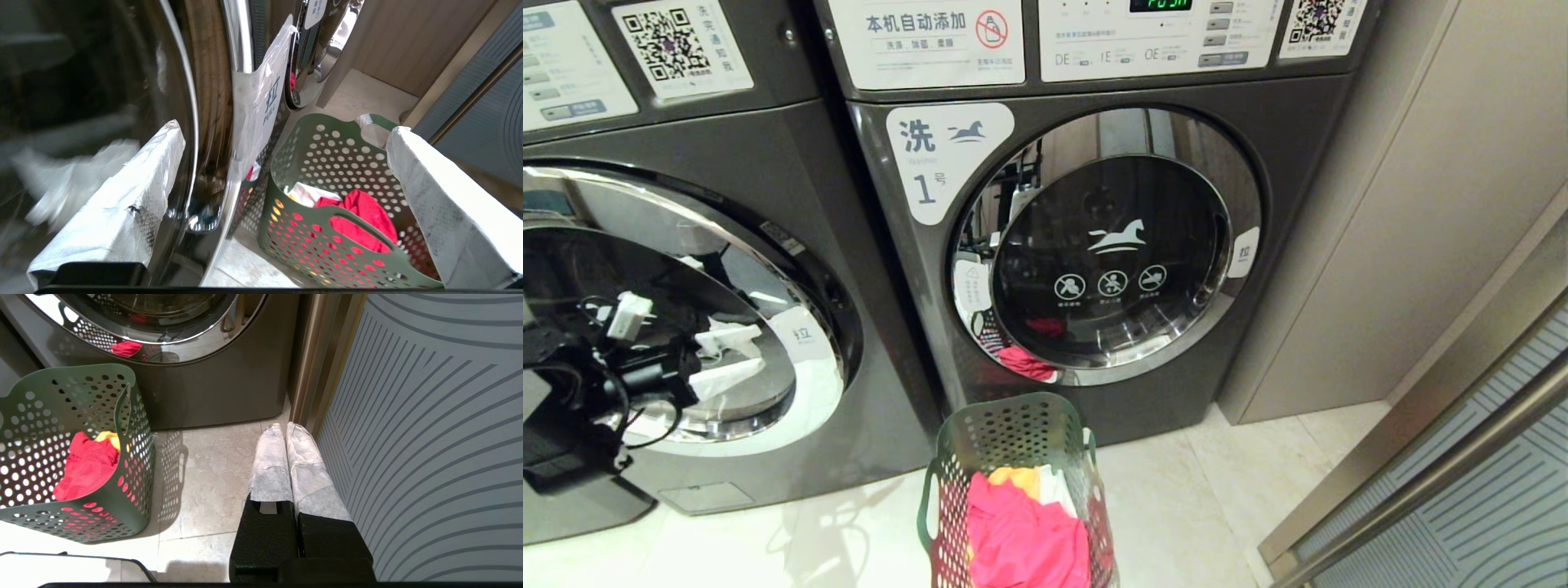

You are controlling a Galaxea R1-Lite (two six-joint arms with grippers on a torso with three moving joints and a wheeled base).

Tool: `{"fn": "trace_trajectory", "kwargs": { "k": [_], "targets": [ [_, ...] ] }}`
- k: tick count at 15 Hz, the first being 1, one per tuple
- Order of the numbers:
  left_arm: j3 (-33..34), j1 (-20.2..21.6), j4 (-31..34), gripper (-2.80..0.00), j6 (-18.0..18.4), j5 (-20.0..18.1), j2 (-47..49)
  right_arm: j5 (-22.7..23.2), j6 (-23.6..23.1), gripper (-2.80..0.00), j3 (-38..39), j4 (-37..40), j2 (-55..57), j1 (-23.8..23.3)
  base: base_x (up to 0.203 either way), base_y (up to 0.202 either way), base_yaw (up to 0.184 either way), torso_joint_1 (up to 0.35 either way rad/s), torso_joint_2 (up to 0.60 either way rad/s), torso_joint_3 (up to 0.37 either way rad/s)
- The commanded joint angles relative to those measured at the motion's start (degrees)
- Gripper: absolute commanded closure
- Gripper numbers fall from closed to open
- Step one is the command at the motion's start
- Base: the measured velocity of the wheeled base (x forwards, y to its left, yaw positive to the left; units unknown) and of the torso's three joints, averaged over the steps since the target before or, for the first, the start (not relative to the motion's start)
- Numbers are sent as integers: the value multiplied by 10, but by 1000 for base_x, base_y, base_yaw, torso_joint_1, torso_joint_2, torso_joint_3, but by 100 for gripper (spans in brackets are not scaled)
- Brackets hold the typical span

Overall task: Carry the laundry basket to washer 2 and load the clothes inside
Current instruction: Open the lid of the washing machine

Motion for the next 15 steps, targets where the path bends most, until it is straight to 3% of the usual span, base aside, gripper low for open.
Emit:
{"fn": "trace_trajectory", "kwargs": {
  "k": [1, 4, 8, 11, 13, 15],
  "targets": [
    [47, 21, -4, -280, -1, -6, -46, 0, 0, 0, 4, 0, 1, -1, 0, 0, 0, 0, 0, 0],
    [207, 61, -4, -280, -3, 7, -178, 0, 0, 0, 4, 0, 1, -1, 0, 0, 0, 0, 0, 0],
    [362, 164, -4, -280, -17, 80, -418, 0, 0, 0, 4, 0, 1, -1, 0, 0, 0, 0, 0, 0],
    [418, 252, -4, -280, -71, 173, -611, 0, 0, 0, 4, 0, 0, -1, 0, 0, 0, 0, 0, 0],
    [434, 288, -4, -280, -110, 252, -716, 0, 0, 0, 4, 0, 1, -1, 0, 0, 0, 0, 0, 0],
    [415, 318, 3, -280, -154, 365, -779, 0, 0, 0, 4, 0, 0, -1, 0, 0, 0, 0, 0, 0]
  ]
}}
